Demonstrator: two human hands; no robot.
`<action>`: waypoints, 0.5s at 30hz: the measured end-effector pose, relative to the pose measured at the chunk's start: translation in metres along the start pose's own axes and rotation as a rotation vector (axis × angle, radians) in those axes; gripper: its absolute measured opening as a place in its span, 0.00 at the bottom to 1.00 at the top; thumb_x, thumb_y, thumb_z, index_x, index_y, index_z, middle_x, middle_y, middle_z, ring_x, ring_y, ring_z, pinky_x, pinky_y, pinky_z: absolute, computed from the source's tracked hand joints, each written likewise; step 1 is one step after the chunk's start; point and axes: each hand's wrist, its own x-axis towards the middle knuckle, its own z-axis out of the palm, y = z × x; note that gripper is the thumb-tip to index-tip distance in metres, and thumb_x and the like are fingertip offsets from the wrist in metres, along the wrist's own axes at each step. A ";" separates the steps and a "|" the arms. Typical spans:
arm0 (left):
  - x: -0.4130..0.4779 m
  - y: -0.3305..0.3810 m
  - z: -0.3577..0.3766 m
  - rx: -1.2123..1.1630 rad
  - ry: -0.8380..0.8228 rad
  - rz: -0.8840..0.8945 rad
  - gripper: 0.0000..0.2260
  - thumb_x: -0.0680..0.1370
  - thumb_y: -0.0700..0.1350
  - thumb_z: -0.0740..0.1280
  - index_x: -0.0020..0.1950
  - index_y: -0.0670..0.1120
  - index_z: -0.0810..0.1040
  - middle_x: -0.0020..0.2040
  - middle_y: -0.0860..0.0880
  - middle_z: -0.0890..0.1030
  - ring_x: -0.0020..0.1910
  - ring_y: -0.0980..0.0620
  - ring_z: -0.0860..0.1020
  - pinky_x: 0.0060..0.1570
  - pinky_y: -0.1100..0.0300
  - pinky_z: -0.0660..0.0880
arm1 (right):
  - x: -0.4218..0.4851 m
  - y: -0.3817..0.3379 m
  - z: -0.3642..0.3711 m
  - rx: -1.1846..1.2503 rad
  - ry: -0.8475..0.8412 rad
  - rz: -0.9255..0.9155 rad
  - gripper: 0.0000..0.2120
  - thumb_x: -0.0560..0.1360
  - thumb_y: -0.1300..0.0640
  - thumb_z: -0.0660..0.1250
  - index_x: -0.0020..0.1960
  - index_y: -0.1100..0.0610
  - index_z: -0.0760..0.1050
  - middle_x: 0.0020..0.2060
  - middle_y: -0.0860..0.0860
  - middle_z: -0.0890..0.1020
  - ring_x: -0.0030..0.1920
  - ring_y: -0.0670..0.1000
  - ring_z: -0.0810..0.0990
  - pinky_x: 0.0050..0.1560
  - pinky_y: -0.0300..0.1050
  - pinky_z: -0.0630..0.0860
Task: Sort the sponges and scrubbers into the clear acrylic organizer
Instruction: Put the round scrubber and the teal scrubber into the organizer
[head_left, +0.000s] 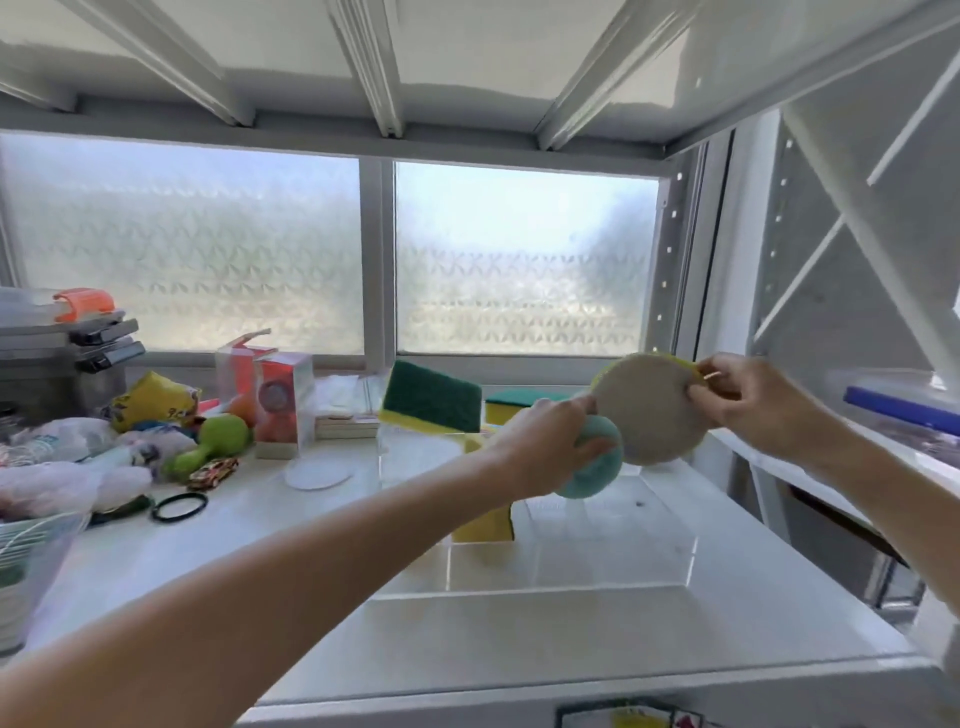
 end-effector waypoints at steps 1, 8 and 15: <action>0.002 -0.001 0.000 0.010 -0.003 -0.013 0.16 0.79 0.51 0.63 0.61 0.43 0.74 0.54 0.41 0.82 0.48 0.43 0.80 0.47 0.50 0.78 | -0.001 0.000 -0.001 0.033 0.008 -0.005 0.06 0.76 0.61 0.64 0.44 0.52 0.77 0.43 0.58 0.85 0.48 0.60 0.83 0.54 0.61 0.79; 0.004 -0.015 0.006 0.331 -0.088 -0.076 0.17 0.76 0.56 0.66 0.55 0.43 0.74 0.51 0.44 0.81 0.42 0.47 0.72 0.47 0.55 0.68 | -0.006 -0.009 -0.036 0.228 0.156 -0.042 0.09 0.77 0.65 0.63 0.52 0.52 0.74 0.44 0.69 0.83 0.44 0.63 0.80 0.50 0.59 0.77; -0.003 -0.007 0.016 0.570 -0.076 -0.007 0.15 0.77 0.55 0.65 0.52 0.44 0.81 0.50 0.43 0.82 0.52 0.42 0.79 0.59 0.51 0.66 | -0.012 0.002 -0.012 -0.047 -0.272 0.085 0.07 0.76 0.62 0.66 0.53 0.55 0.76 0.26 0.56 0.80 0.34 0.52 0.77 0.40 0.48 0.79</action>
